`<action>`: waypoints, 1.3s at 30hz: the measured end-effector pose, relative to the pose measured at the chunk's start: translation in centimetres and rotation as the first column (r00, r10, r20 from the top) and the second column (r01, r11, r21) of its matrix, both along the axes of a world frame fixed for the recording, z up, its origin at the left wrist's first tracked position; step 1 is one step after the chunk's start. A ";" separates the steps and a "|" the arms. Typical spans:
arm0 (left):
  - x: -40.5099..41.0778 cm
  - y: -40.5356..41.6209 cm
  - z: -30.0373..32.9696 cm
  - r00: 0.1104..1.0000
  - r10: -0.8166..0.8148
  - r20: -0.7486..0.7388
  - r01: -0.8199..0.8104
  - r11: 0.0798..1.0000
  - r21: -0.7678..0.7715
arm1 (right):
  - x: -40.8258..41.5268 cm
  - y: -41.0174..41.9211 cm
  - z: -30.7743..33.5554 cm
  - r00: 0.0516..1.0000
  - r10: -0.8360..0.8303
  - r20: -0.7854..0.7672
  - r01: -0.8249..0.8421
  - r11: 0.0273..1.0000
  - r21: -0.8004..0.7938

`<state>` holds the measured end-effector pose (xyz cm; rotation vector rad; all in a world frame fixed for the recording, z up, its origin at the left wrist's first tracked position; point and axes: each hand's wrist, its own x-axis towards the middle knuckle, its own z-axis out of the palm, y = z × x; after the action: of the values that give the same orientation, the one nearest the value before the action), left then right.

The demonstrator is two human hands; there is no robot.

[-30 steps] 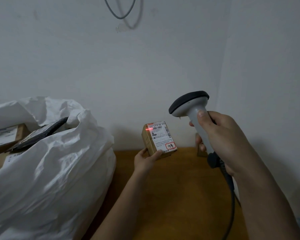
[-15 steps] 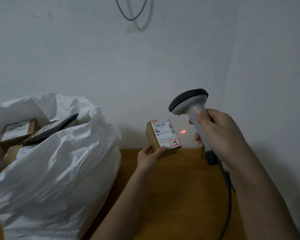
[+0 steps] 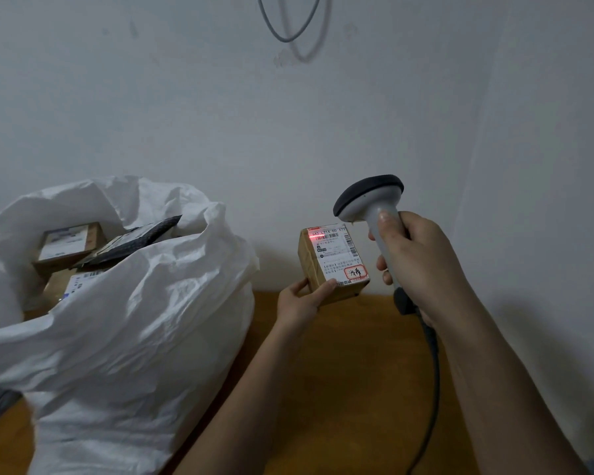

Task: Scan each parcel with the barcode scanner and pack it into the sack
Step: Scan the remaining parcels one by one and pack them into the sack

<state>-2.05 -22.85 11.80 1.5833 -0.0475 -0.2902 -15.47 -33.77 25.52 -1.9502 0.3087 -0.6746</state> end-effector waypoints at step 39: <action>4.3 13.2 11.4 0.701 0.196 0.685 -0.687 0.442 0.577 | 6.5 3.5 -0.7 0.949 0.197 0.248 -0.271 0.911 0.310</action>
<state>2.24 -9.62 23.23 2.4940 0.1290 0.7256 -8.93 -30.27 24.86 -1.5372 0.0491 -0.6169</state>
